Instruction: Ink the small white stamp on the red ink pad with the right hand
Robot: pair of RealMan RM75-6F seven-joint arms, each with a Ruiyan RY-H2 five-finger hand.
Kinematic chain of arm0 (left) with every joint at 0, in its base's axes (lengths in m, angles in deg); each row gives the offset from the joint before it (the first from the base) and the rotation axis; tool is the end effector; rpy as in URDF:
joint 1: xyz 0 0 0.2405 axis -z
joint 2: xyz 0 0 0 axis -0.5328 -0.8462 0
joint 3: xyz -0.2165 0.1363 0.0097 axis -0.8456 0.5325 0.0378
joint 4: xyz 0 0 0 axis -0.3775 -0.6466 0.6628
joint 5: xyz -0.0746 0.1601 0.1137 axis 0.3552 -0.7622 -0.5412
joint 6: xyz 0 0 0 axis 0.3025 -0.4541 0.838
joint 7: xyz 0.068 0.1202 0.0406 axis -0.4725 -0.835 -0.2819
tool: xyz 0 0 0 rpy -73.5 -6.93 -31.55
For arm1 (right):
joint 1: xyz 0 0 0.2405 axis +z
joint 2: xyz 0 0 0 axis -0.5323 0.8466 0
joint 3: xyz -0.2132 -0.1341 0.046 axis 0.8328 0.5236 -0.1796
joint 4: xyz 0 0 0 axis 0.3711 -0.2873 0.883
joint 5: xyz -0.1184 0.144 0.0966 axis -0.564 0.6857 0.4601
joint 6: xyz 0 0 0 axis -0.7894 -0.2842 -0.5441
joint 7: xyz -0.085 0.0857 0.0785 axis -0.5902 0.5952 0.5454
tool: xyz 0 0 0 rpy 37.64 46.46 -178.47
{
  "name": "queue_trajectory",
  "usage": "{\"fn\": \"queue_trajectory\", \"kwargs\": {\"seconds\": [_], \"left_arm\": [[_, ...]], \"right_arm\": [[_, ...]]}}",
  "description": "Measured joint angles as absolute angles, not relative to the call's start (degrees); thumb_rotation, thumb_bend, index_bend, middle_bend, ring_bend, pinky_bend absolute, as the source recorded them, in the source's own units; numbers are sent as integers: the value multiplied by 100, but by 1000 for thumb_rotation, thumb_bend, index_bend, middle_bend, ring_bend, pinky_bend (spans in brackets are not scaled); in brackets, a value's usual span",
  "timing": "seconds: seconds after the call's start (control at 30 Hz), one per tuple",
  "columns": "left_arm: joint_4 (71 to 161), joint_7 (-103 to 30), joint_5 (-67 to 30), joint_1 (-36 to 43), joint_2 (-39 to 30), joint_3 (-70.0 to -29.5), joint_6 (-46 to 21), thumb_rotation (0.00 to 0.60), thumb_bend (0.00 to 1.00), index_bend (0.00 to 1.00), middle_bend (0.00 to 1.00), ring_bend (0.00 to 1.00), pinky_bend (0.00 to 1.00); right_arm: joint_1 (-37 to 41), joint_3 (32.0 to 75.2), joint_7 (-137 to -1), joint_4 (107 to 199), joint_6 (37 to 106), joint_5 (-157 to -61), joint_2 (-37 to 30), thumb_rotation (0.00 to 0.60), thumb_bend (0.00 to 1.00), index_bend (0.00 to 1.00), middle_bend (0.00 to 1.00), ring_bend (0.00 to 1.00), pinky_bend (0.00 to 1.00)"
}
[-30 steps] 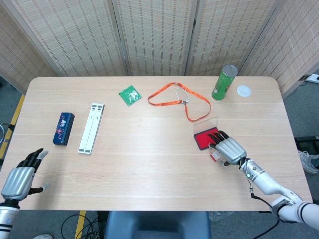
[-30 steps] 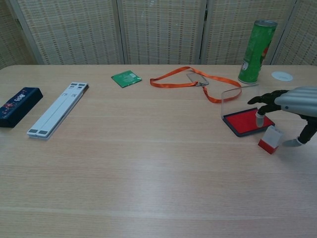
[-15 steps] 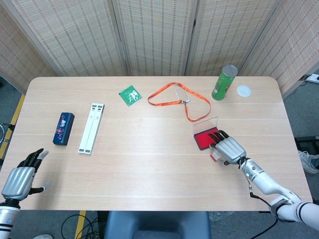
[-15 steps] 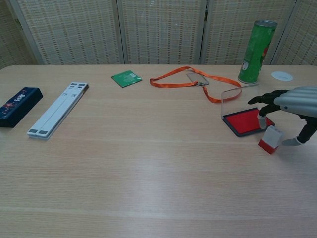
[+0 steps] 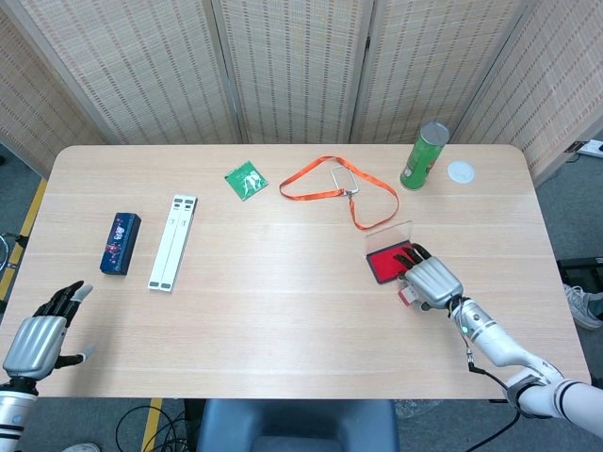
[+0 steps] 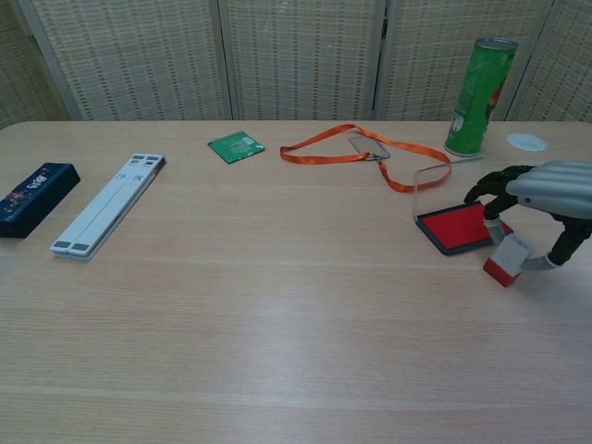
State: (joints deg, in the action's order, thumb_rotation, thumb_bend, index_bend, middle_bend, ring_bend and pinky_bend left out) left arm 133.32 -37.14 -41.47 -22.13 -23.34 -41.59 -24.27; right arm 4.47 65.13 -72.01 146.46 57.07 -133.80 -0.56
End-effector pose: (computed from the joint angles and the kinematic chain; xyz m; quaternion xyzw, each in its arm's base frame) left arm -0.3200 0.1980 0.1358 -0.6483 -0.4102 -0.3306 0.5497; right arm -0.2737 -0.3326 0.0278 0.8288 -0.2934 0.2353 0.4143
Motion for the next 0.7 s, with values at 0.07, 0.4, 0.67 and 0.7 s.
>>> {"fn": "queue_trajectory", "kwargs": {"seconds": [0.07,0.4,0.67,0.7], "left_arm": [[13325,-3697,-4150,-2211,-2336,-4157,-2421,600,230,0,88,111,275],[13334,-3716,-4147,-2210,-2330,-4153,-2412,600,231,0,99,111,275],[13342,-3747,-4097,-2204,-2322,-4170,-2392,600,230,0,103,112,276],[13343,-3746,-4088,-2202,-2321,-4173,-2384,600,230,0,104,112,276]], "right_arm": [[433,6497,-7174,14674,5798,-13392,-26,600,247,575,380,105,0],[358,6371,-7178,15144,6318,-13499,389,600,253,663,806,523,425],[368,6326,-7123,15073,6437,-13572,391,600,271,795,1000,810,768],[378,6318,-7111,15060,6405,-13551,384,600,273,799,1000,815,772]]}}
